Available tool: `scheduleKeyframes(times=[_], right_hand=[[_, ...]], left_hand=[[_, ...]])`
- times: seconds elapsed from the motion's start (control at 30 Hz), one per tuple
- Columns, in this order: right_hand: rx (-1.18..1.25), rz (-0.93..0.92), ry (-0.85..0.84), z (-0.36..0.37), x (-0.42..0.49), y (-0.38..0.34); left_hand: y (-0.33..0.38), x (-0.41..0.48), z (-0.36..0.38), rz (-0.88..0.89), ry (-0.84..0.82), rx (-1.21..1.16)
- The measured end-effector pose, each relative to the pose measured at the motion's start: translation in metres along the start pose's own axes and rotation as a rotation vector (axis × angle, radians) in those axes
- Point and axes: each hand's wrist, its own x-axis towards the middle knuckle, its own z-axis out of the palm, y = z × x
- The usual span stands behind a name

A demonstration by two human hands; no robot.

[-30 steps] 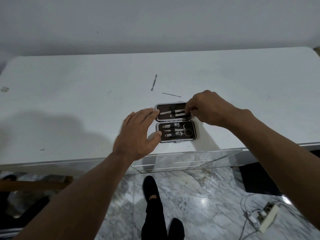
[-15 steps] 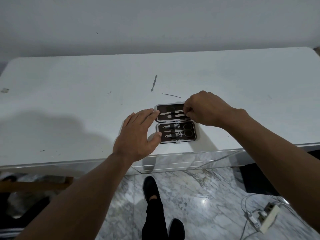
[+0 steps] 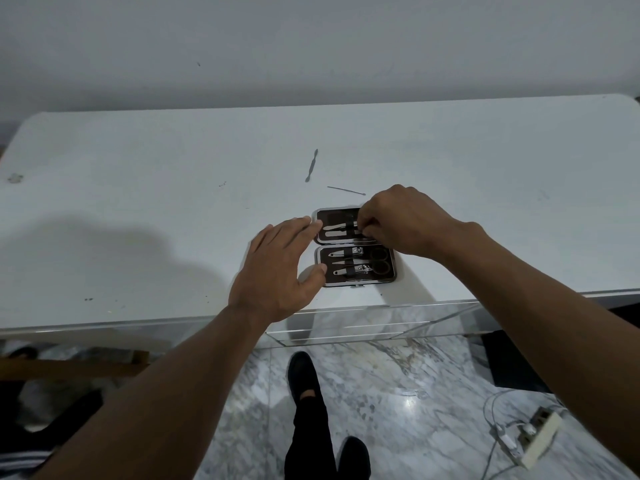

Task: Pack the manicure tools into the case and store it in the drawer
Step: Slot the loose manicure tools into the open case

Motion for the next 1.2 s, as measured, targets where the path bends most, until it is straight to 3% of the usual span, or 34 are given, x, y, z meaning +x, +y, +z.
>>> scheduleKeyframes(times=[0.97,1.2], right_hand=[[0.035,-0.020,-0.004,0.002,0.004,0.003],[0.106,0.028,0.085,-0.012,0.013,0.005]], left_hand=[[-0.001,0.000,0.001,-0.004,0.001,-0.022],[-0.001,-0.001,0.001,0.001,-0.011,-0.038]])
